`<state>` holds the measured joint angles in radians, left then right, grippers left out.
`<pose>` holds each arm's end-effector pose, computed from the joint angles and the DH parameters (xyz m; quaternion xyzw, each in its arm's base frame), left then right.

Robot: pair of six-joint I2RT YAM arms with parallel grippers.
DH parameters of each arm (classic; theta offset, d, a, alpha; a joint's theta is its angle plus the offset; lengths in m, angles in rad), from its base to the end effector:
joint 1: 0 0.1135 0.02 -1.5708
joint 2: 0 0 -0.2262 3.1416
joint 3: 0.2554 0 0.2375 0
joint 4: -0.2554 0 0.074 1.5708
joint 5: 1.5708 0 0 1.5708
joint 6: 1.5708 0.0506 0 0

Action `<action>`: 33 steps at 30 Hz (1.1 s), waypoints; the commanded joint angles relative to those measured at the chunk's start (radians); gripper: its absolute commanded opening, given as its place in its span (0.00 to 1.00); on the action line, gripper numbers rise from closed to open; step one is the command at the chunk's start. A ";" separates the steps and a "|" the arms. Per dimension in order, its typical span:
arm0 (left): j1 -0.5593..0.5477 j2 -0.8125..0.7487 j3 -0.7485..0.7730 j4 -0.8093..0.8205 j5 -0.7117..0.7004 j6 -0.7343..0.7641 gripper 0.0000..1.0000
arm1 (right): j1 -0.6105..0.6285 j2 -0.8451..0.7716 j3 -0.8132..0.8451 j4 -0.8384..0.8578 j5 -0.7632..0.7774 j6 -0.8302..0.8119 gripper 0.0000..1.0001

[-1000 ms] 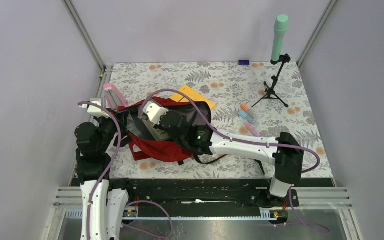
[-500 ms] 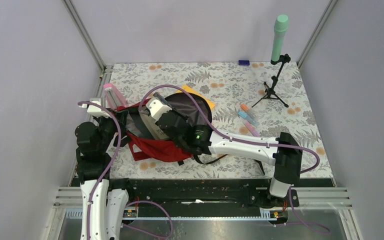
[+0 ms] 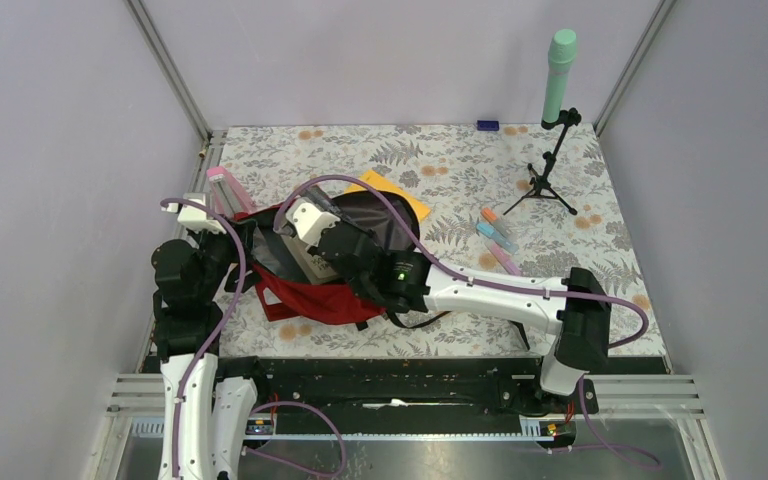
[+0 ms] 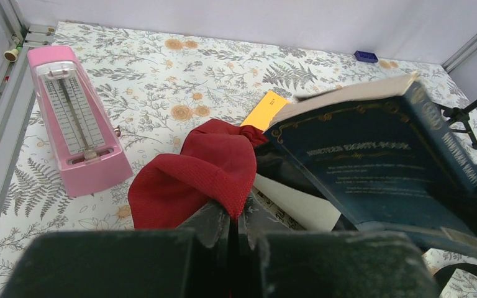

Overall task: Pack the student bag
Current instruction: Place the book in the student bag.

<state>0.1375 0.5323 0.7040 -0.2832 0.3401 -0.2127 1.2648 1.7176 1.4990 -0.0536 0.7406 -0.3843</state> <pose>0.1630 0.0055 0.3131 -0.0169 0.7431 -0.1508 0.6518 0.1524 0.3689 0.3161 -0.3966 0.6647 -0.0206 0.6327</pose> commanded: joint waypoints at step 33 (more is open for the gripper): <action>-0.001 -0.017 0.015 0.122 -0.002 0.006 0.00 | 0.063 0.065 0.196 -0.098 0.043 0.134 0.00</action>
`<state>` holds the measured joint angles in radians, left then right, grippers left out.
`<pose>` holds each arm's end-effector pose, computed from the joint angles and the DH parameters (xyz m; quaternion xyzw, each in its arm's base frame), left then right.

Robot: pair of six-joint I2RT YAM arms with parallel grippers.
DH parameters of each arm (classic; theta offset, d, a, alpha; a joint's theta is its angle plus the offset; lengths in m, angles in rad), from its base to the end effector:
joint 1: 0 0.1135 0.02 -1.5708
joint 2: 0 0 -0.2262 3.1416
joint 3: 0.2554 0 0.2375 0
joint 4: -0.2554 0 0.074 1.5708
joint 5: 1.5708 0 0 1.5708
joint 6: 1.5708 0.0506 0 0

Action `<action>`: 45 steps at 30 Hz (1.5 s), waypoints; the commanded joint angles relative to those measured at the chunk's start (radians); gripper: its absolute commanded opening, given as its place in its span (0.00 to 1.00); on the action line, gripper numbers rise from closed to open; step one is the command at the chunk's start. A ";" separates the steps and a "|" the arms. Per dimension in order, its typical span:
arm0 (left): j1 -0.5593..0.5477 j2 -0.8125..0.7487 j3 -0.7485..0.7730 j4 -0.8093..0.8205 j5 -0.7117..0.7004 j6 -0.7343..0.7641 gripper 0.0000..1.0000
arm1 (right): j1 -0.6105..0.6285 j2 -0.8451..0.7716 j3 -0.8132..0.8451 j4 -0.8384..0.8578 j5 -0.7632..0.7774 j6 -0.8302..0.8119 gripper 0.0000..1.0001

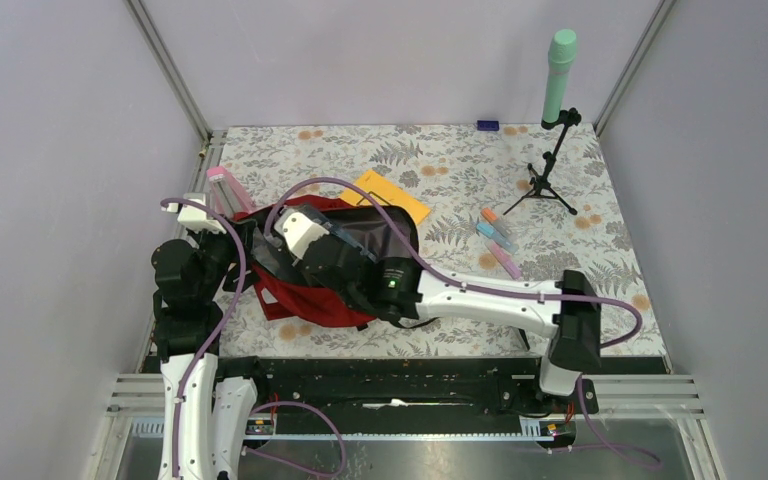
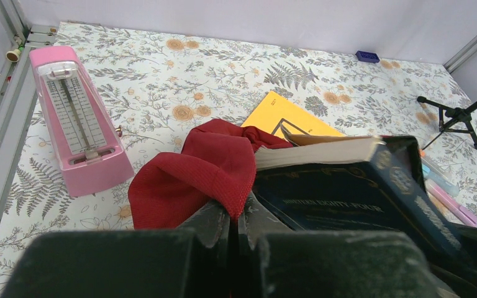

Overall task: Pack the student bag
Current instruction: Place the book in the student bag.

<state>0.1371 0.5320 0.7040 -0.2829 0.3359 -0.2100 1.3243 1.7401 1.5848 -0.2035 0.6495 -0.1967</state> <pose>0.1630 0.0056 0.3132 -0.0171 0.7429 -0.1484 0.6525 0.1276 0.3818 0.3201 -0.4053 0.6896 0.0668 0.5964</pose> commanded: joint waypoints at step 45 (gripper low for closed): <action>-0.001 -0.016 0.012 0.142 0.053 -0.005 0.00 | -0.085 0.278 0.178 0.114 -0.119 0.167 0.00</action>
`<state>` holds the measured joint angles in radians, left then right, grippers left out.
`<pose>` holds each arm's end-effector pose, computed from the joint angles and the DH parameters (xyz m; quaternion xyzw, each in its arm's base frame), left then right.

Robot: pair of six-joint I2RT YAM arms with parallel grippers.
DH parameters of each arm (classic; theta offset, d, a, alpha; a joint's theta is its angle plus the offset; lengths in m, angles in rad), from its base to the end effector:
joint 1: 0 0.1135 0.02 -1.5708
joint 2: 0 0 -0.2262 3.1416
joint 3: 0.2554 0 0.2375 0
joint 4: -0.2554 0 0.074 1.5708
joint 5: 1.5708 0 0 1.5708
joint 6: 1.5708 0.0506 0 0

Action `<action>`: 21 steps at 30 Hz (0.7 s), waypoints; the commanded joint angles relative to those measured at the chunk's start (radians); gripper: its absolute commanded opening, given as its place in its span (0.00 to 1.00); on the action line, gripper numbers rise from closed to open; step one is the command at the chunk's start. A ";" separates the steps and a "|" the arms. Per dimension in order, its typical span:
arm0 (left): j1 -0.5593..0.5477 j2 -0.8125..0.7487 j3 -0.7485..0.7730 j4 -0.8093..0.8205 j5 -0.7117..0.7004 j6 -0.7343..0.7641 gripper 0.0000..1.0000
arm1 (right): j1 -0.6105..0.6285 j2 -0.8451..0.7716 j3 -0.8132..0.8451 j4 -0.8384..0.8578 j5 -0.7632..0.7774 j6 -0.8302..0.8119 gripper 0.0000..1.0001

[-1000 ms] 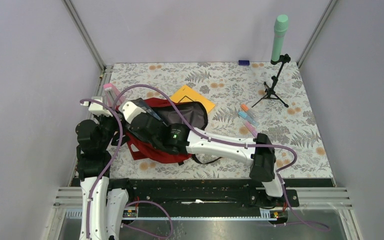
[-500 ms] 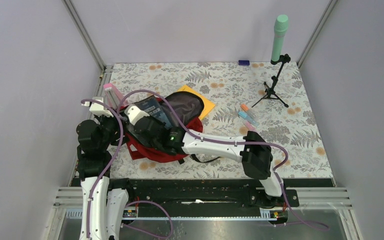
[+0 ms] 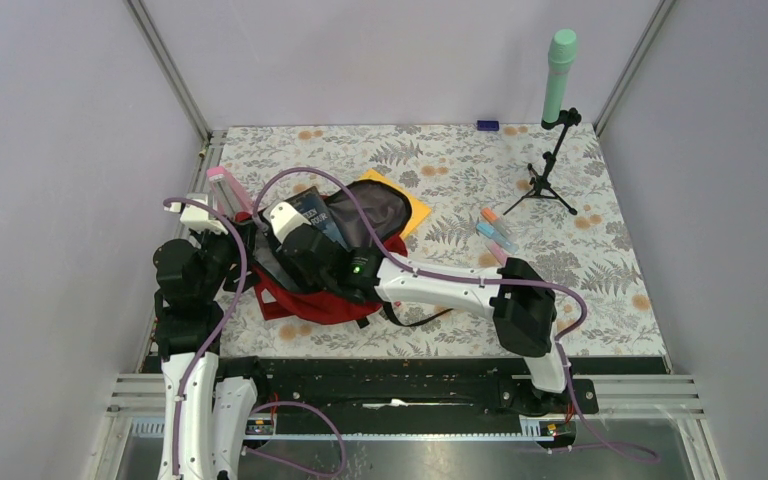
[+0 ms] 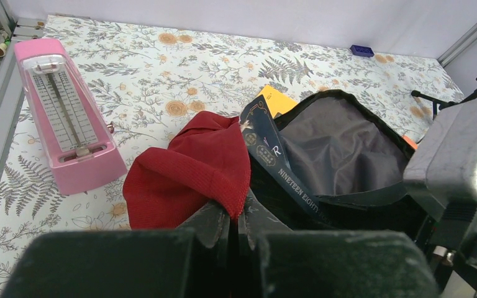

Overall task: Pack the student bag
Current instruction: Place the book in the student bag.

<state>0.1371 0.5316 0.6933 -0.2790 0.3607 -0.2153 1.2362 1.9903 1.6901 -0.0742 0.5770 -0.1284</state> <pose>0.1636 0.0045 0.3102 -0.0115 0.7447 -0.1595 0.6479 0.1764 0.4233 0.2669 -0.3752 0.7159 0.0840 0.5828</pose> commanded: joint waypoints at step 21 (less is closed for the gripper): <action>-0.001 -0.036 0.024 0.117 -0.041 0.004 0.00 | -0.095 -0.185 0.004 -0.079 -0.285 0.257 0.81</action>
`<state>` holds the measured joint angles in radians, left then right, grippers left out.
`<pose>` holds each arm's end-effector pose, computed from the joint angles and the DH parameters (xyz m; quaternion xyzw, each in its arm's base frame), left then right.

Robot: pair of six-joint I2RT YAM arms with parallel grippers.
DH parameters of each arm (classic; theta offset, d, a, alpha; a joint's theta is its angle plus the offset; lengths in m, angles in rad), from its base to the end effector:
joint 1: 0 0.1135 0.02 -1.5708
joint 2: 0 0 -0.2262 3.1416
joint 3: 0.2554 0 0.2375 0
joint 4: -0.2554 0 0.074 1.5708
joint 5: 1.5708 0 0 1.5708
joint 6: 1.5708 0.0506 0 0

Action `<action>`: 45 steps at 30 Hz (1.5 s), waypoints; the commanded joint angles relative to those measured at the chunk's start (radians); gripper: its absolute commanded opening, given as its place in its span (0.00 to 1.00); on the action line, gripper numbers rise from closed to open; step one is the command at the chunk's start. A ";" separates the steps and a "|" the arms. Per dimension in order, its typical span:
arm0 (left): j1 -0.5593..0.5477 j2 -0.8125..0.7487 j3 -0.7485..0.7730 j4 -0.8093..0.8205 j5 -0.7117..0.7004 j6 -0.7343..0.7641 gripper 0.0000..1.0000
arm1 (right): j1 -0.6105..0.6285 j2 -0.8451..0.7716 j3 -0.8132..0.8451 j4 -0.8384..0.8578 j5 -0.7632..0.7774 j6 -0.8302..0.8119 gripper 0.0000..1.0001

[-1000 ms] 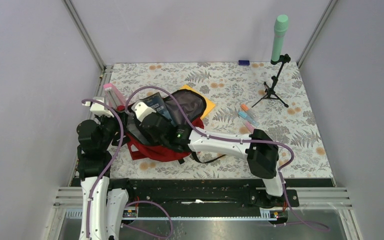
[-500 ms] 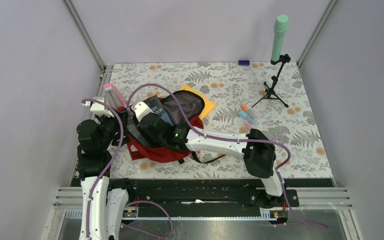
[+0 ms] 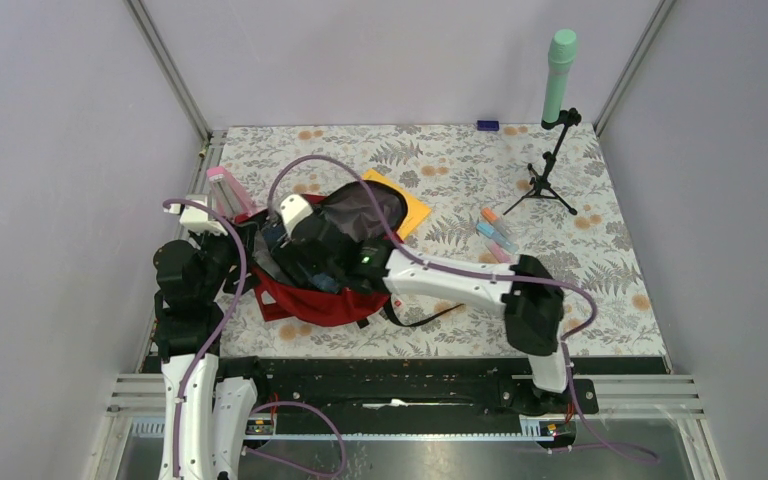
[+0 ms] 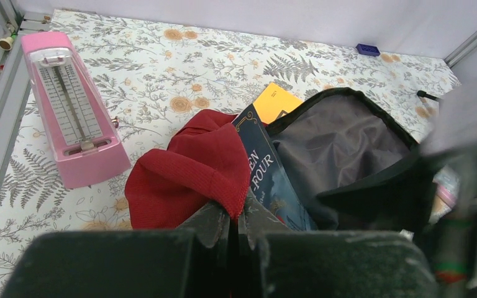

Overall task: Pack the student bag
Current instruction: Place the book in the student bag, then adjust the student bag at the center of the board.

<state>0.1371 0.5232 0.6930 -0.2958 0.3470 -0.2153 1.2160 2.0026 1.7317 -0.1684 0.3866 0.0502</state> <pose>0.1619 0.0050 0.3092 -0.0172 0.7475 -0.1549 0.6457 0.1782 0.4262 0.2639 -0.3701 0.7483 0.1805 0.5201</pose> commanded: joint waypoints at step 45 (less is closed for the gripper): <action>-0.001 -0.002 0.088 0.082 -0.104 -0.054 0.00 | -0.621 -0.400 0.145 -0.174 -0.507 0.133 0.00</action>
<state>0.1371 0.5278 0.7040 -0.3061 0.2771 -0.2440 0.6090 1.6939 1.8324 -0.4347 -0.1371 0.1806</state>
